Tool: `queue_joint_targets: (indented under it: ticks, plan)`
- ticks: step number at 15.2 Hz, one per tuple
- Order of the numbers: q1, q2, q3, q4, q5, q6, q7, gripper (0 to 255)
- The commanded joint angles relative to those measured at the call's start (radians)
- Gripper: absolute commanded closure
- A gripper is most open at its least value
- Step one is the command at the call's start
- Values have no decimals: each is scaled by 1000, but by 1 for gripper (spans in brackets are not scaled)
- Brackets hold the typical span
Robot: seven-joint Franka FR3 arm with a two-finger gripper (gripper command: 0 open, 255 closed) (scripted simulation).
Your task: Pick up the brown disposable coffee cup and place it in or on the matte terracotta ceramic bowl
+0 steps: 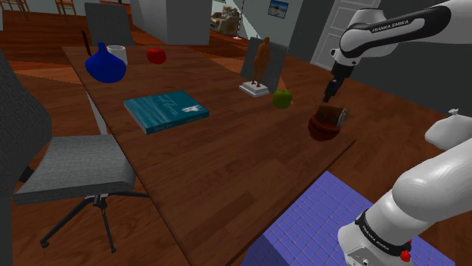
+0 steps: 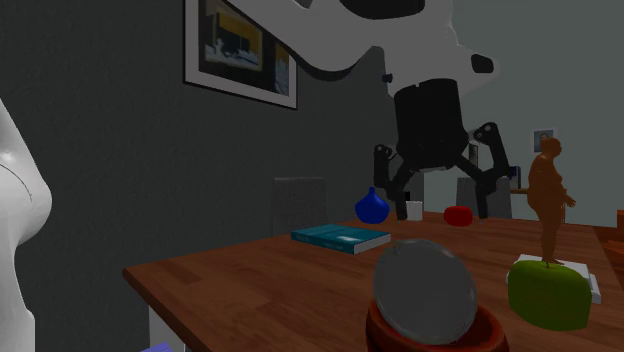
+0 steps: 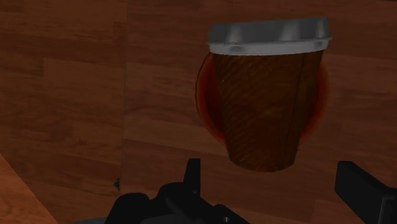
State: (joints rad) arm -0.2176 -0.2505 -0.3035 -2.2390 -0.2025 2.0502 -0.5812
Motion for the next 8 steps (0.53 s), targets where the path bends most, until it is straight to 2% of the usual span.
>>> queue_joint_targets:
  ticks: [1,3,7,8]
  plan:
    - [0,0,0,0,0,0,0,0]
    - [0,0,0,0,0,0,0,0]
    - [7,-34,18,95,4,-129,1,0]
    - [7,-34,18,95,4,-129,1,0]
